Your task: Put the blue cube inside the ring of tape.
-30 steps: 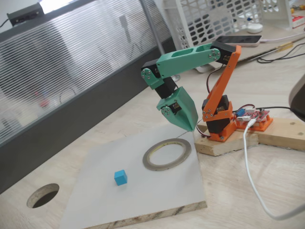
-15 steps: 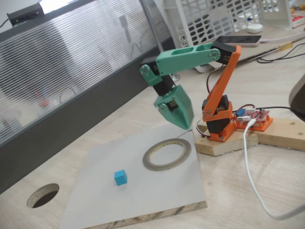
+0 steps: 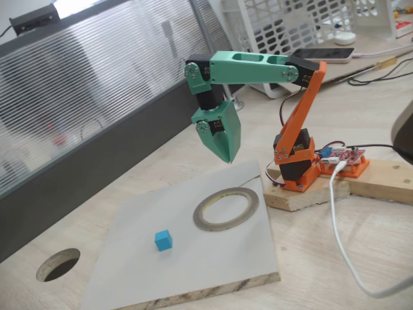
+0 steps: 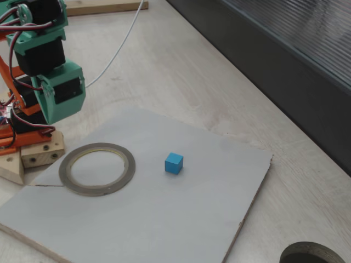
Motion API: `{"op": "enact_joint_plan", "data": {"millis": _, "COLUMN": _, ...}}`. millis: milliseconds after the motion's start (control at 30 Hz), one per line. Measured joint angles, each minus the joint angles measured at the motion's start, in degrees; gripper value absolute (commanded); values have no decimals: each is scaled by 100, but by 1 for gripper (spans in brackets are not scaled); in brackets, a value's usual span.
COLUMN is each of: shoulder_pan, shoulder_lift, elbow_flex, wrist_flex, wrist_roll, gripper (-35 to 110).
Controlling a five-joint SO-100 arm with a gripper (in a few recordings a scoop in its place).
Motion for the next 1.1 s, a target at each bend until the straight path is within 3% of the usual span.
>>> {"op": "enact_joint_plan", "data": {"millis": 367, "shoulder_pan": 0, "shoulder_lift": -615, "elbow_flex": -70, "wrist_flex": 0, "wrist_roll": -44, "gripper": 2}}
{"op": "enact_joint_plan", "data": {"millis": 900, "shoulder_pan": -1837, "shoulder_lift": -1582, "elbow_flex": -70, "wrist_flex": 0, "wrist_roll": 9, "gripper": 3}}
{"op": "enact_joint_plan", "data": {"millis": 1100, "shoulder_pan": -1925, "shoulder_lift": -1600, "elbow_flex": -70, "wrist_flex": -756, "wrist_roll": 9, "gripper": 2}}
